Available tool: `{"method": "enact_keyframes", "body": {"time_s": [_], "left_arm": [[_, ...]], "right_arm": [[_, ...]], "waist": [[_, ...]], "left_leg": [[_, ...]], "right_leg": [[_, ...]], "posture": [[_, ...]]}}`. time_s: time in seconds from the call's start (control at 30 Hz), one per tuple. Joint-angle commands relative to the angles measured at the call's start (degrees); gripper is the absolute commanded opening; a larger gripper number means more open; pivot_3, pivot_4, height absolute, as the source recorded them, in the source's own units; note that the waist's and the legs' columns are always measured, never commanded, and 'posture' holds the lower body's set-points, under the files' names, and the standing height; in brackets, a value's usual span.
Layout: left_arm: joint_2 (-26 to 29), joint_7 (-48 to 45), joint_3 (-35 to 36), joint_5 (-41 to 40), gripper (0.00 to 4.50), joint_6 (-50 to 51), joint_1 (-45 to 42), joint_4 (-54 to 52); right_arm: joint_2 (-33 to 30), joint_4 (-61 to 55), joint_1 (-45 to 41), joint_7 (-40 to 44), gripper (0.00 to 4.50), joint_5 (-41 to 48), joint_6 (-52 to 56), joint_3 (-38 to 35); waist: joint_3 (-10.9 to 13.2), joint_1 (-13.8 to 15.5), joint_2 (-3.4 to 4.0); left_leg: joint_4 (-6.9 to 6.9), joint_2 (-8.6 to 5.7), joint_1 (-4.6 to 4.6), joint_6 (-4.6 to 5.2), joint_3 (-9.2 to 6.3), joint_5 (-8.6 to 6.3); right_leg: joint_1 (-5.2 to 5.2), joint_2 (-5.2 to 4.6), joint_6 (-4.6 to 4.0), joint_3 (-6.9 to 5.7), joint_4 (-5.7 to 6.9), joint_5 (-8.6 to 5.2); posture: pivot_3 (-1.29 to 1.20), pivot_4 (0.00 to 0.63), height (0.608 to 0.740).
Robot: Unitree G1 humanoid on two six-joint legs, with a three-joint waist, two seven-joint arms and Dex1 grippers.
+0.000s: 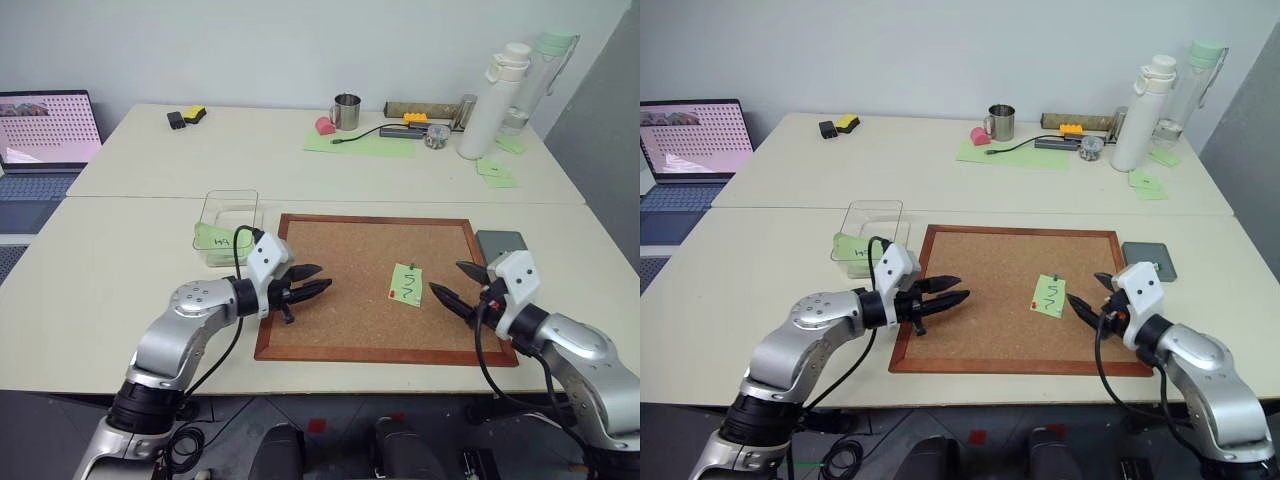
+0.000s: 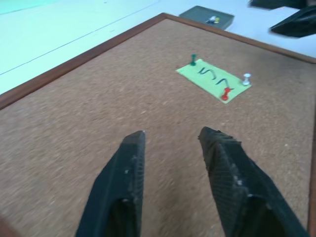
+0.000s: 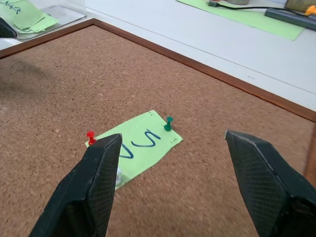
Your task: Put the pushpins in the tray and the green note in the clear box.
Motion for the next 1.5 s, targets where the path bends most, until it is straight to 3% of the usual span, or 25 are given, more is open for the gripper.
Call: {"method": "enact_keyframes", "body": {"time_s": [0.03, 0.2, 0.57, 0.77, 0.9, 1.07, 1.37, 1.5], "left_arm": [[-2.56, 0.98, -2.52, 2.20, 0.82, -3.24, -1.53, 1.10], [-5.17, 1.14, -4.53, 3.62, 0.02, -4.70, -2.26, 3.34], [-6.51, 2.69, -12.37, 14.09, 0.02, -9.26, -1.21, 13.71], [-6.23, 2.24, -12.36, 15.22, 0.02, -10.40, -0.91, 14.10], [-5.99, 2.07, -12.11, 15.29, 0.00, -10.13, -0.59, 13.73], [-5.82, 2.18, -12.09, 15.42, 0.00, -9.83, -0.30, 13.40], [-6.04, 2.41, -12.56, 16.12, 0.00, -9.81, -0.33, 14.08], [-6.46, 2.86, -12.82, 16.31, 0.00, -9.06, -0.45, 14.26]], "right_arm": [[2.78, 3.69, -5.17, -0.16, 3.47, -0.12, -2.00, 2.10], [5.22, 7.58, -8.11, 0.55, 3.47, -1.37, -2.95, 5.22], [11.43, 20.22, -15.54, -3.06, 3.47, -4.72, -3.81, 7.80], [12.72, 24.77, -17.02, -4.17, 3.47, -7.04, -5.18, 8.48], [13.32, 25.75, -17.19, -4.96, 2.93, -7.26, -5.88, 7.73], [13.42, 25.36, -16.82, -4.92, 1.78, -7.11, -5.72, 7.06], [13.93, 23.55, -15.98, -5.57, 0.09, -6.72, -6.56, 5.76], [15.14, 19.76, -15.29, -4.69, 0.04, -3.81, -5.98, 4.55]], "waist": [[0.00, -0.02, 0.00], [-0.01, -0.01, 0.01], [-0.09, -0.02, 0.08], [-0.30, 0.13, 0.18], [-0.38, 0.09, 0.23], [-0.41, 0.05, 0.26], [-0.43, -0.02, 0.29], [-0.44, -0.01, 0.32]], "left_leg": [[0.00, 0.01, 0.00, 0.00, 0.00, 0.00], [0.01, 0.02, 0.01, 0.00, -0.02, 0.00], [0.03, 0.03, 0.04, 0.00, 0.00, 0.00], [0.03, 0.02, 0.09, 0.00, 0.03, 0.00], [0.03, 0.02, 0.11, 0.00, 0.03, 0.00], [0.03, 0.02, 0.11, 0.00, 0.03, 0.00], [0.03, 0.03, 0.11, 0.00, 0.03, 0.00], [0.03, 0.04, 0.11, 0.00, 0.02, 0.00]], "right_leg": [[0.00, 0.02, 0.00, 0.00, -0.01, 0.00], [0.01, 0.05, -0.02, 0.00, 0.01, 0.01], [0.02, 0.07, -0.03, 0.03, 0.05, 0.02], [0.08, 0.02, -0.02, 0.04, 0.05, 0.02], [0.08, 0.03, -0.02, 0.04, 0.07, 0.02], [0.08, 0.03, -0.02, 0.04, 0.07, 0.02], [0.08, 0.05, -0.02, 0.05, 0.06, 0.02], [0.08, 0.05, -0.02, 0.04, 0.06, 0.01]], "posture": [[0.00, 0.150, 0.740], [0.00, 0.150, 0.740], [0.00, 0.150, 0.740], [0.00, 0.150, 0.740], [0.00, 0.150, 0.740], [0.00, 0.150, 0.740], [0.00, 0.150, 0.740], [0.00, 0.150, 0.740]]}}
